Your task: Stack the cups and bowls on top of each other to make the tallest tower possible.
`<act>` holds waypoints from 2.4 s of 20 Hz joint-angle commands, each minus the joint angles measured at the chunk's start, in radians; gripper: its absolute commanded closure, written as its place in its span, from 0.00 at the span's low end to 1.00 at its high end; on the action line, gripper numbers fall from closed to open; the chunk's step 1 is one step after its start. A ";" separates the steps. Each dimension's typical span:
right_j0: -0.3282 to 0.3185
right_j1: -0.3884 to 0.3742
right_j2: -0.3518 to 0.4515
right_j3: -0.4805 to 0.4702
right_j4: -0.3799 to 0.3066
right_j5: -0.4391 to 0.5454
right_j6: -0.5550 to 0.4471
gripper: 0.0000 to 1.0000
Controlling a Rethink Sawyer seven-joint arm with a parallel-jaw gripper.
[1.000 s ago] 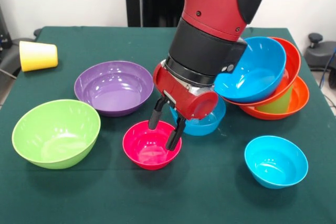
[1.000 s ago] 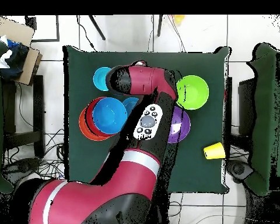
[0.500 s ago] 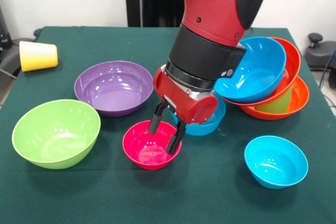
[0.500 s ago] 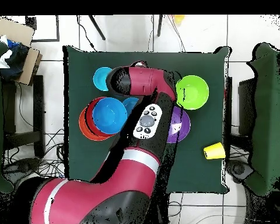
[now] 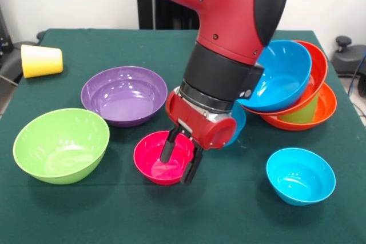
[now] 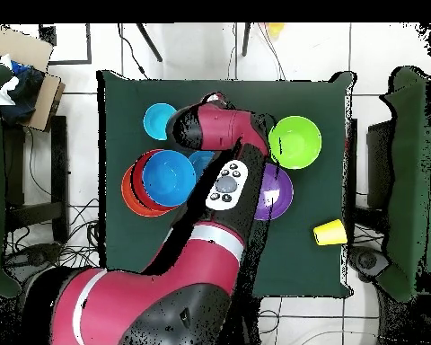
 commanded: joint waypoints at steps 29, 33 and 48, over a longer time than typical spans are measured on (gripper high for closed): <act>0.039 0.187 0.017 -0.015 -0.024 -0.155 0.054 0.00; 0.059 0.216 -0.017 -0.021 -0.006 -0.183 0.079 0.00; 0.089 0.189 -0.053 0.025 0.008 -0.185 0.075 0.00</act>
